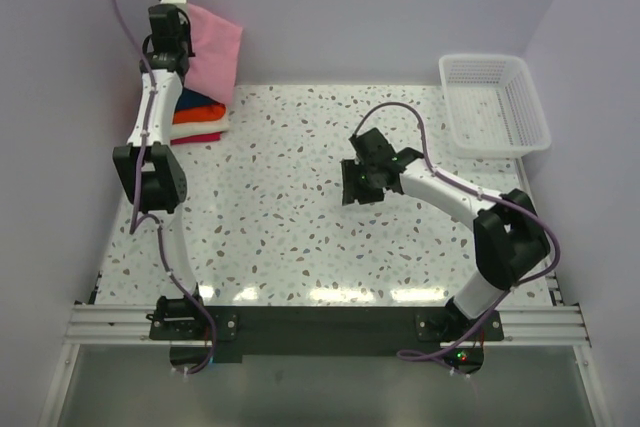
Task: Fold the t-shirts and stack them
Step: Neatly place the folded tshirt to the corner
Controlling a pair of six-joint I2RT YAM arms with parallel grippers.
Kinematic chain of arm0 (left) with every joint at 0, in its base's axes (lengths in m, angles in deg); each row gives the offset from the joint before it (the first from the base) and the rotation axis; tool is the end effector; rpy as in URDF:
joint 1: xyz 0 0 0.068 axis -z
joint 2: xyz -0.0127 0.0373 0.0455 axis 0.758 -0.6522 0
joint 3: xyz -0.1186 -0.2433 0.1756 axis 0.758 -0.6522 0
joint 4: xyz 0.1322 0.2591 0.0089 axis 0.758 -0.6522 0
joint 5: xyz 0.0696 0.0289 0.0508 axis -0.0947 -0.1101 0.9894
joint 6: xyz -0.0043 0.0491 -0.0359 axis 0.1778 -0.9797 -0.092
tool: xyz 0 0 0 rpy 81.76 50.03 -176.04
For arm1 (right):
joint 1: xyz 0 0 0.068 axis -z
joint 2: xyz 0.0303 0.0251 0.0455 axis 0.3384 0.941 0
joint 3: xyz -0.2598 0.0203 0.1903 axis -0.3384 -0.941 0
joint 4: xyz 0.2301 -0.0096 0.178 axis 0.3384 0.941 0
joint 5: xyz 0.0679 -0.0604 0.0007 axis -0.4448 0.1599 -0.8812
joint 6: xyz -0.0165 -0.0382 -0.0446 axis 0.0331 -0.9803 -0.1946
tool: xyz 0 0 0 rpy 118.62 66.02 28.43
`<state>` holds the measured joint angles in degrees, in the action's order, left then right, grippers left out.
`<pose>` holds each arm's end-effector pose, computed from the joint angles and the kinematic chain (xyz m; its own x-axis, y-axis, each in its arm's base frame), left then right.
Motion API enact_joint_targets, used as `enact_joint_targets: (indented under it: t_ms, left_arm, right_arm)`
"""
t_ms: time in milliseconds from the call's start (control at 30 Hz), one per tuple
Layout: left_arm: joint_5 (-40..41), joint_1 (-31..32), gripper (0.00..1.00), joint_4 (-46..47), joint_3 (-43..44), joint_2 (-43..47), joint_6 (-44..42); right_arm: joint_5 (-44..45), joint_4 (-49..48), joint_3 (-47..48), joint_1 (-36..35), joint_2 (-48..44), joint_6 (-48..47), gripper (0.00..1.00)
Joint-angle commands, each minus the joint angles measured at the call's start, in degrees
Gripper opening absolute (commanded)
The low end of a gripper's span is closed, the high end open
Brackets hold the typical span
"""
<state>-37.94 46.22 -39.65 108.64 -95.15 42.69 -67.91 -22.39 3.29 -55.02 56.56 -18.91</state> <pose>0.6024 0.0425 0.3968 -0.3207 0.0419 -0.9462 -0.2433 0.9618 0.1251 0.3058 0.2183 0.2558 -0.8986 -0.0517 -0.4357 -0.1872 0.9433 0.2741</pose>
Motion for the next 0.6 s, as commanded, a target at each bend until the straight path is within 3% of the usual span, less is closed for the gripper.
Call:
enact_joint_targets:
  t_ms: [0, 267, 467, 567]
  left_arm:
    - [-1.0, -1.9, 0.00, 4.7, -2.0, 3.4, 1.8]
    - [-0.5, -6.4, 0.00, 6.5, -7.0, -0.8, 5.8]
    - [-1.1, -9.1, 0.15, 7.7, -8.0, -2.8, 6.9]
    - [-0.5, -10.0, 0.29, 7.8, -8.0, -4.0, 7.8]
  right_arm:
    - [1.1, 0.0, 2.5, -0.5, 1.4, 0.5, 0.50]
    - [1.2, 0.1, 3.6, -1.1, 3.4, 0.1, 0.49]
    - [1.2, 0.1, 3.8, -1.1, 4.9, -0.3, 0.49]
    - [1.3, 0.3, 4.0, -1.1, 5.1, -0.7, 0.49]
